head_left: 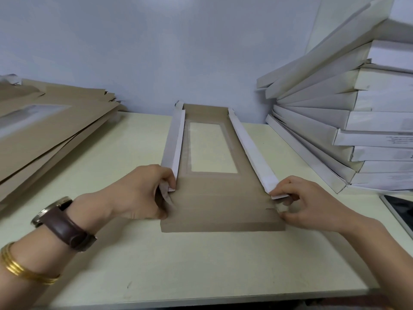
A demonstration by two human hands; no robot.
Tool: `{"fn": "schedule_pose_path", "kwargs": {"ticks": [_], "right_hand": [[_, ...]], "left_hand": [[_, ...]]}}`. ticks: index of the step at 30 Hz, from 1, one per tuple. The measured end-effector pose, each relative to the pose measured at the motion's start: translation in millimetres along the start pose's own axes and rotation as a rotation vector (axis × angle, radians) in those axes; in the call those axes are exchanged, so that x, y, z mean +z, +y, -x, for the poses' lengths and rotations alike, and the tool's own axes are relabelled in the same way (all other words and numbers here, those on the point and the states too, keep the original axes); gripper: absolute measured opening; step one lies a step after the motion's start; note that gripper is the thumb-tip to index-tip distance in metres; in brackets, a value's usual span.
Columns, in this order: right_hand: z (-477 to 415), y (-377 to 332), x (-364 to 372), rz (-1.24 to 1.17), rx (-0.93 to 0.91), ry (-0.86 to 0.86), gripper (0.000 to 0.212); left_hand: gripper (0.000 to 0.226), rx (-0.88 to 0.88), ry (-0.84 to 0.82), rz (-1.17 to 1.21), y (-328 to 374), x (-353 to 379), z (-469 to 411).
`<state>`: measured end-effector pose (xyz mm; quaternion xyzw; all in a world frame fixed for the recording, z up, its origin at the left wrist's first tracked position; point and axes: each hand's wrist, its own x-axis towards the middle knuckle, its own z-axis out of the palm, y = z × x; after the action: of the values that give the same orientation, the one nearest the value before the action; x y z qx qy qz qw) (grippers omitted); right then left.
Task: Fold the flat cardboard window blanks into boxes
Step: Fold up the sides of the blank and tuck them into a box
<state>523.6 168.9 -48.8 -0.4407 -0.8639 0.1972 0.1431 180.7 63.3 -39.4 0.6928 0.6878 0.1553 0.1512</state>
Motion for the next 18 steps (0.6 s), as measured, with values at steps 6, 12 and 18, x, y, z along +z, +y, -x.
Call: {"fn": "schedule_pose_path", "kwargs": {"ticks": [6, 12, 18], "right_hand": [[-2.9, -0.4, 2.1, 0.059, -0.060, 0.048, 0.029], [-13.2, -2.2, 9.9, 0.131, -0.025, 0.110, 0.010], [-19.6, -21.8, 31.6, 0.338, -0.053, 0.258, 0.011]], "left_hand": [[0.037, 0.054, -0.055, -0.110, -0.6, -2.8, -1.0], [0.038, 0.067, -0.091, -0.241, 2.0, -4.9, -5.2], [0.035, 0.071, -0.132, -0.289, 5.2, -7.8, -7.5]]}}
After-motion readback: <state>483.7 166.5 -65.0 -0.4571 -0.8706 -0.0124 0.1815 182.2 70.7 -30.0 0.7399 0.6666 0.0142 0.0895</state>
